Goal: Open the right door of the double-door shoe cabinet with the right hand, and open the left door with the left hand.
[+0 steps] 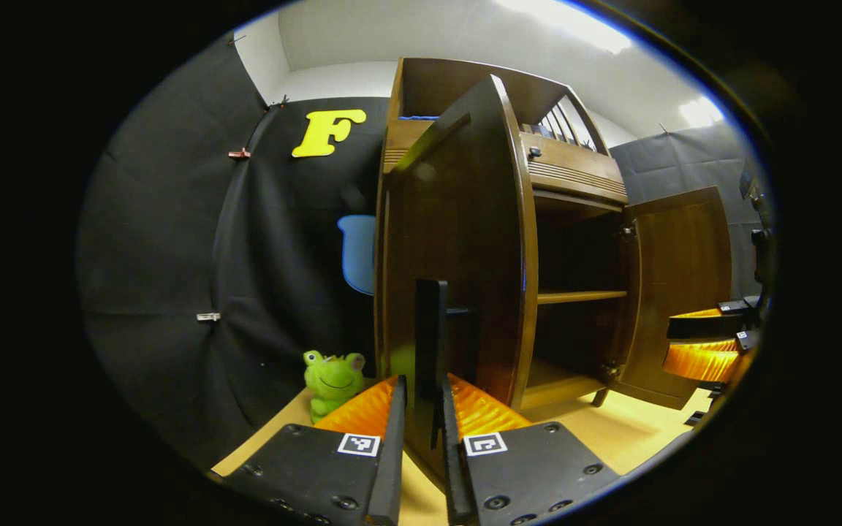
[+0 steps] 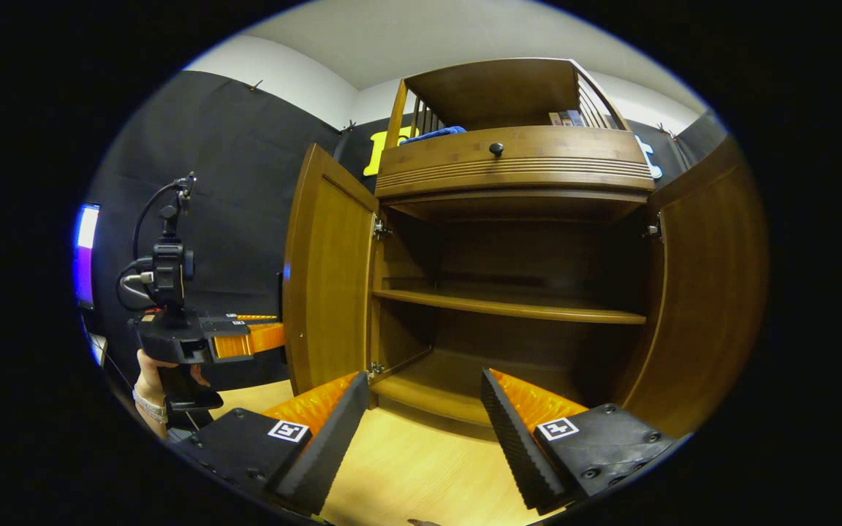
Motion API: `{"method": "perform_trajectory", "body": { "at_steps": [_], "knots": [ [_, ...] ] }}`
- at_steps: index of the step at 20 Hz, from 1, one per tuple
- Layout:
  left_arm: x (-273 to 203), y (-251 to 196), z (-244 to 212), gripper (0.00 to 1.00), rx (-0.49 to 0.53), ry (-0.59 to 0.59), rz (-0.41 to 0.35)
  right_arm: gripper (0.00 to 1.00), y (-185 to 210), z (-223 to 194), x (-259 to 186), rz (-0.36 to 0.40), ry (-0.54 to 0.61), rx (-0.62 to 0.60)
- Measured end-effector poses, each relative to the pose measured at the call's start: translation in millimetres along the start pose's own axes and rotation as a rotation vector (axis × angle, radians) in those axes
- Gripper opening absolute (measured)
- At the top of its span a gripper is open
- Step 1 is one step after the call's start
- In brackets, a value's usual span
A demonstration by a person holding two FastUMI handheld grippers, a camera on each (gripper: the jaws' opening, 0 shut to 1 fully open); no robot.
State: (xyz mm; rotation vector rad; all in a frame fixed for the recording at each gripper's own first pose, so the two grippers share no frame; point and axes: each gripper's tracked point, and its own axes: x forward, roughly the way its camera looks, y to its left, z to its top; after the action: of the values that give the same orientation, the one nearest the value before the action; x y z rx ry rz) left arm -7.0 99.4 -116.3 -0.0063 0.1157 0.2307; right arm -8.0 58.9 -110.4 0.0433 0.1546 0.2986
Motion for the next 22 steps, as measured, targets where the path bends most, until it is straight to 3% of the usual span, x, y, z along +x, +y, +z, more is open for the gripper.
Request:
{"method": "perform_trajectory", "body": {
  "at_steps": [4, 10, 15, 19, 22],
  "knots": [
    [-9, 29, 5, 0.21, 0.006, -0.018, 0.074, 0.98, 13, -3, 7, 0.024, 0.008, -0.002],
    [-41, 51, 21, 0.20, -0.006, -0.056, 0.124, 0.99, 29, -4, 16, 0.048, 0.020, 0.000],
    [-68, 33, 42, 0.20, -0.027, -0.069, 0.077, 0.98, 32, 7, 6, 0.038, -0.009, 0.004],
    [-83, -12, 56, 0.23, -0.011, -0.086, -0.033, 0.96, 21, 18, -10, -0.014, -0.030, -0.001],
    [-87, -45, 61, 0.39, -0.005, -0.089, -0.130, 0.96, 9, 26, -25, -0.054, -0.039, -0.016]
  ]
}}
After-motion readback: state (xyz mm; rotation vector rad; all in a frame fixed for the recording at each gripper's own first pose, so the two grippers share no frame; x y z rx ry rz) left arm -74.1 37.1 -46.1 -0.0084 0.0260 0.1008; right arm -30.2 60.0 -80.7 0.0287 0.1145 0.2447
